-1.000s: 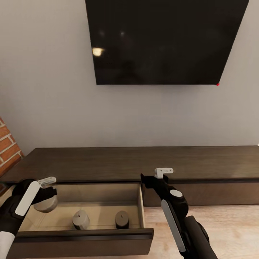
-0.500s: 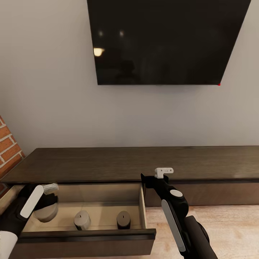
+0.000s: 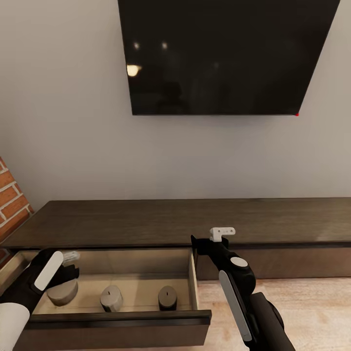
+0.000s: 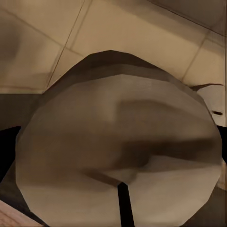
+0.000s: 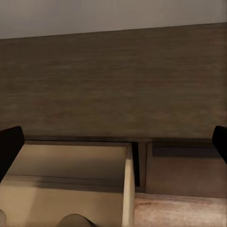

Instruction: Place each of the two pumpkins and all three candles from the living room inside a cabinet in the living room (use any cabinet), then make sure every cabinet is closed, and position the cauldron so it is next to a table in the living room.

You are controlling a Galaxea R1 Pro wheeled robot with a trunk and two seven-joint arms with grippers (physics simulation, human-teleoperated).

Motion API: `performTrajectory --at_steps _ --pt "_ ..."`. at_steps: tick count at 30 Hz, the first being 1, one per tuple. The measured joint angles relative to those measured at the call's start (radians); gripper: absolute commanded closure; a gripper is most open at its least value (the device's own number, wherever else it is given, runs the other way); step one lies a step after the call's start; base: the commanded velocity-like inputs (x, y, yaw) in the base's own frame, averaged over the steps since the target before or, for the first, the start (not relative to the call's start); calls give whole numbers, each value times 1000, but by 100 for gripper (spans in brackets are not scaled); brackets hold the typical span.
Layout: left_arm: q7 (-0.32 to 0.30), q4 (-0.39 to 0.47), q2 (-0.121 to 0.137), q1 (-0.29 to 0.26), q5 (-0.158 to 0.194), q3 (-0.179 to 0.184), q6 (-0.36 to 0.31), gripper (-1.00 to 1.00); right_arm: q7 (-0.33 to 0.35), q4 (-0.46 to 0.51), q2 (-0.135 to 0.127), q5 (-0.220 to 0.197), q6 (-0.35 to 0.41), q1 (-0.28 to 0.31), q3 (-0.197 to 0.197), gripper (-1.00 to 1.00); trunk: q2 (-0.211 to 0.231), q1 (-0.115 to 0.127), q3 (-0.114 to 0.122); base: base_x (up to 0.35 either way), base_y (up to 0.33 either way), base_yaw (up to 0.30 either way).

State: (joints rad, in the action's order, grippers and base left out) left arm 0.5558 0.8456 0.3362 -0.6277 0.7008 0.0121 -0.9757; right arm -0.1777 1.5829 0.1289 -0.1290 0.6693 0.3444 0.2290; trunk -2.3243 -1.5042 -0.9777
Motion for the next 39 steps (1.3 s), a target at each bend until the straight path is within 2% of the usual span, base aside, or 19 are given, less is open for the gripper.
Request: performTrajectory --at_steps 7,11,14,21,26,31,33,36,39 --pt "-3 -3 1 -1 1 4 52 100 0 1 0 0 -1 0 0 -100 0 0 0 0 0 0" --pt "-45 -5 0 -1 3 8 74 100 0 0 0 -1 -1 0 0 -100 0 0 0 0 0 0" --pt "-75 -6 0 -1 -3 15 77 100 0 0 0 -1 -1 0 0 -100 0 0 0 0 0 0" --pt "-92 -6 0 -1 -2 19 78 100 0 1 0 -2 -1 -1 0 -100 0 0 0 0 0 0" --pt "-95 -7 1 -1 -3 20 77 100 1 0 0 -2 -1 -2 0 -100 -35 -19 -16 0 0 0" --pt "-94 -49 2 -12 -4 20 78 100 2 1 0 -2 -5 -2 0 -100 -70 -38 -31 0 0 0" --pt "-94 -60 2 -19 -3 20 78 100 3 1 -1 -2 -16 -3 1 -100 -77 -42 -34 0 0 0" --pt "-94 -69 2 -25 -5 21 79 100 5 1 -2 -3 -74 -6 2 -100 -77 -42 -35 0 0 0" --pt "-94 -72 0 -27 -34 26 81 100 6 1 -3 -5 -120 -9 2 -100 -77 -42 -34 0 0 0"
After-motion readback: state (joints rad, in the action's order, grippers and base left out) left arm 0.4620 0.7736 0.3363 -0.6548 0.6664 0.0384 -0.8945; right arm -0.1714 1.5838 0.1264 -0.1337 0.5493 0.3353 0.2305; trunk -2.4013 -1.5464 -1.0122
